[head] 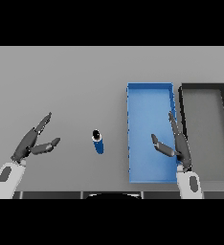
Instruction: Pick up the blue pipe and place it into the blue bin.
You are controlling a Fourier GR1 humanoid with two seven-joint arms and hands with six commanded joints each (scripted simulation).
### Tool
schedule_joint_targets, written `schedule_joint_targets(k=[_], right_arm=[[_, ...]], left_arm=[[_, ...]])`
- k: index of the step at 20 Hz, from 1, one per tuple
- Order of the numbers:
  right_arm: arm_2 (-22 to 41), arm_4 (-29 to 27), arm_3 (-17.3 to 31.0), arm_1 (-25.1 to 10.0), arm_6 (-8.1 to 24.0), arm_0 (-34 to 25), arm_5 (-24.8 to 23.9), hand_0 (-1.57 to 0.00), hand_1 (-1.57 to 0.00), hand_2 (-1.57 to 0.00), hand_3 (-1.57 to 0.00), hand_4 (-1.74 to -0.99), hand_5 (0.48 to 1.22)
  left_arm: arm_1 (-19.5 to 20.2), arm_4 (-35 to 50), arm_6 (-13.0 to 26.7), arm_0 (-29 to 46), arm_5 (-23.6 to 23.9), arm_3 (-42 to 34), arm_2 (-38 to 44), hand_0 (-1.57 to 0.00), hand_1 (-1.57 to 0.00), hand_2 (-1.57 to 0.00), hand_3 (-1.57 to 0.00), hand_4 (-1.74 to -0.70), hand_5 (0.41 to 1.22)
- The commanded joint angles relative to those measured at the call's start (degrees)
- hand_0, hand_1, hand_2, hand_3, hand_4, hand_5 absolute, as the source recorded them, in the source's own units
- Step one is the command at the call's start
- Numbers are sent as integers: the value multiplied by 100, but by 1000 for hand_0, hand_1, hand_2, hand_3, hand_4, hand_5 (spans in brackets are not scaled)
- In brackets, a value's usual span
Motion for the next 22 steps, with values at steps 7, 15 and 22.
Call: schedule_joint_targets(k=[7, 15, 22], right_arm=[[53, 26, -122, -1, 7, 91, 33, 1, 1, 1, 1, -1182, 618], [49, -21, -137, 72, 149, 70, 21, 1, 1, 1, 1, -1214, 624], [-31, -42, -113, -6, 11, 169, 35, 1, 1, 1, 1, -1215, 637]], left_arm=[[-265, -420, 581, 108, -356, -582, -925, 1, 1, 1, 1, -1132, 475], [-1191, -924, 568, -289, -263, -51, -1499, 1, 1, 1, 1, -1154, 459], [-1909, -1236, 538, -831, -32, 724, -1638, 1, 1, 1, 1, -1098, 448]])
